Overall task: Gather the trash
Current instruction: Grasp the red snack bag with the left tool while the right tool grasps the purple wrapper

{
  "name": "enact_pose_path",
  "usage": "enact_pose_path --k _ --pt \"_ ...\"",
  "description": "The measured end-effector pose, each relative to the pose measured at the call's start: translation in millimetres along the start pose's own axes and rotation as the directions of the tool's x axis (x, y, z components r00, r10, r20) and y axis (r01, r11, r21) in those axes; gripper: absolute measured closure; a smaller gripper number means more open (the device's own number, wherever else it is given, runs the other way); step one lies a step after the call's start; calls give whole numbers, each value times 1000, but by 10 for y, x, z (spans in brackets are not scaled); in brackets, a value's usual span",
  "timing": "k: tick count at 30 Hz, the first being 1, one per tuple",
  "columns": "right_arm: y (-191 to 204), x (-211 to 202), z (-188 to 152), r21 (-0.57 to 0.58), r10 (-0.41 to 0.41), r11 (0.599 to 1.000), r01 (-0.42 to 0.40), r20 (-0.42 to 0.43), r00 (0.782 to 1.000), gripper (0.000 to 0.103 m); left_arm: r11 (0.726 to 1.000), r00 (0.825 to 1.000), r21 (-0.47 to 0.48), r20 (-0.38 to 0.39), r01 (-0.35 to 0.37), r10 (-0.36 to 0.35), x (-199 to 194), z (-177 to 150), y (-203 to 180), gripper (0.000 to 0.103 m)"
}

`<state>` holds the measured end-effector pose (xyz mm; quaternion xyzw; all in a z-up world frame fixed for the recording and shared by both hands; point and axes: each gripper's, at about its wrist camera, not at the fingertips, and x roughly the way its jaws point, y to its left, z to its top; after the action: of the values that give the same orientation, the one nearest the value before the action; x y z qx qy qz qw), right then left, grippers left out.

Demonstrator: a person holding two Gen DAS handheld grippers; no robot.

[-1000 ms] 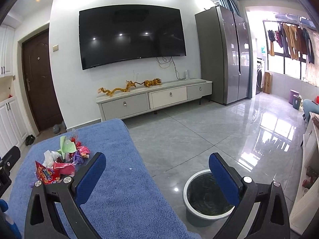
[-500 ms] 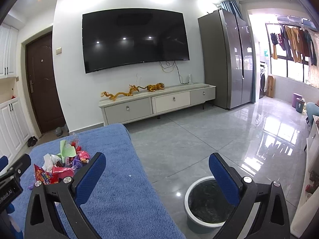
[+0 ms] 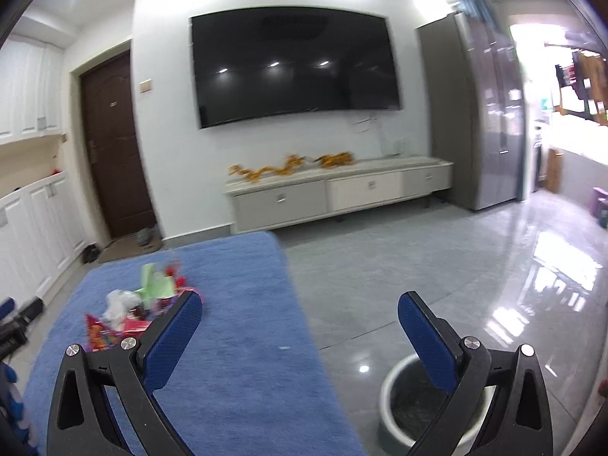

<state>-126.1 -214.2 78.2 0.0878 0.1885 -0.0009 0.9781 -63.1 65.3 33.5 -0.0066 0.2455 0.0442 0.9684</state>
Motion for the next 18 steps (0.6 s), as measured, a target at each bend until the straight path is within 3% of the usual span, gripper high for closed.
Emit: enact_pose_path --k 4,8,11,14,18 --pt "245 284 7 -33 146 988 -149 -76 986 0 996 993 10 -71 94 -93 132 -130 134 6" --pt "445 656 12 -47 203 976 -213 -161 966 0 978 974 17 -94 207 -204 210 -107 40 8" --pt "498 927 45 -26 244 967 -255 -214 946 10 960 952 5 -130 279 -276 352 -73 -65 21" --pt "545 1228 71 1 288 954 -299 -269 919 15 947 932 -16 -170 322 -320 540 -49 -147 25" --pt "617 1630 35 46 345 935 -352 -343 873 30 935 905 -36 -239 354 -352 796 -96 -228 48"
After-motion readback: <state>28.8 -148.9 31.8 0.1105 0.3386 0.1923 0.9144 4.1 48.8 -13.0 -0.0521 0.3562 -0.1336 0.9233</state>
